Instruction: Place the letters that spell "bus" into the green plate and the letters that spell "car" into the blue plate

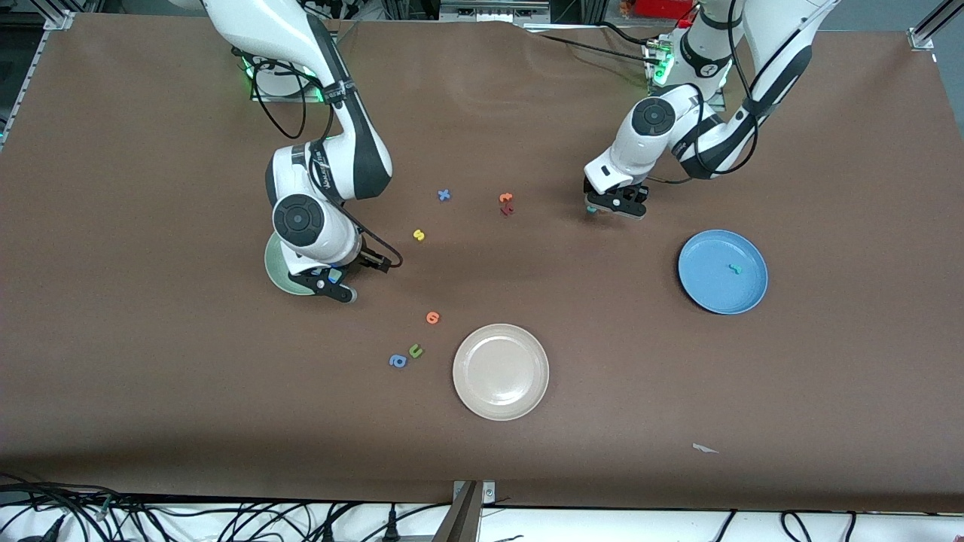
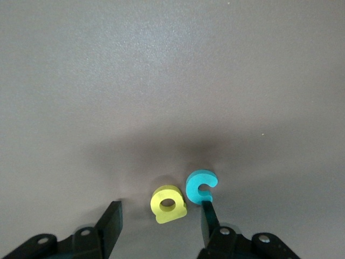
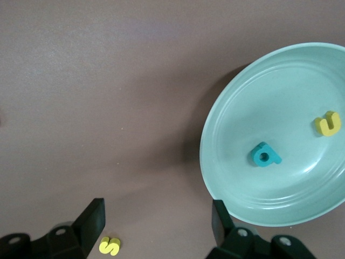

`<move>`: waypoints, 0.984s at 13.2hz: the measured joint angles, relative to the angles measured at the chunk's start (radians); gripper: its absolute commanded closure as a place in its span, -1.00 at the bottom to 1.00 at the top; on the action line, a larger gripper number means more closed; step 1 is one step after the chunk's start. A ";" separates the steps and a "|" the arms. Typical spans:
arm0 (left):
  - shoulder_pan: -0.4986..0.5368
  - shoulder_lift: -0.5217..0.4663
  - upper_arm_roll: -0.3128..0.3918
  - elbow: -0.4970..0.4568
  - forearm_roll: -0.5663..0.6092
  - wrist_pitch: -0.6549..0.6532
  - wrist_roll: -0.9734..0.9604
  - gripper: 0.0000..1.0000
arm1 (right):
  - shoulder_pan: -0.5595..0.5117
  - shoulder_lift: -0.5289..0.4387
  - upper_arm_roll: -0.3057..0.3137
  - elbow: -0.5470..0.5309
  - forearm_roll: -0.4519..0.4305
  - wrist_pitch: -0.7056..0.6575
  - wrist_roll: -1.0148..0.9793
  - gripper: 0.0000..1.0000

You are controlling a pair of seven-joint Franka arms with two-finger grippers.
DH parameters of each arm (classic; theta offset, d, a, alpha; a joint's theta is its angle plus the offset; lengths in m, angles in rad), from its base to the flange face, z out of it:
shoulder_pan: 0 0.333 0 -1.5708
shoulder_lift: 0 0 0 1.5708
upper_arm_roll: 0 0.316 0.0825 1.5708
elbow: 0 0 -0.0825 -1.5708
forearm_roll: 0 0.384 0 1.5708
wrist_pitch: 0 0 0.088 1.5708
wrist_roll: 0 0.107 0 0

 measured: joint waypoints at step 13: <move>0.001 0.005 -0.025 -0.001 0.000 -0.014 0.001 -0.08 | 0.017 -0.013 0.012 0.010 0.091 0.000 0.206 -0.69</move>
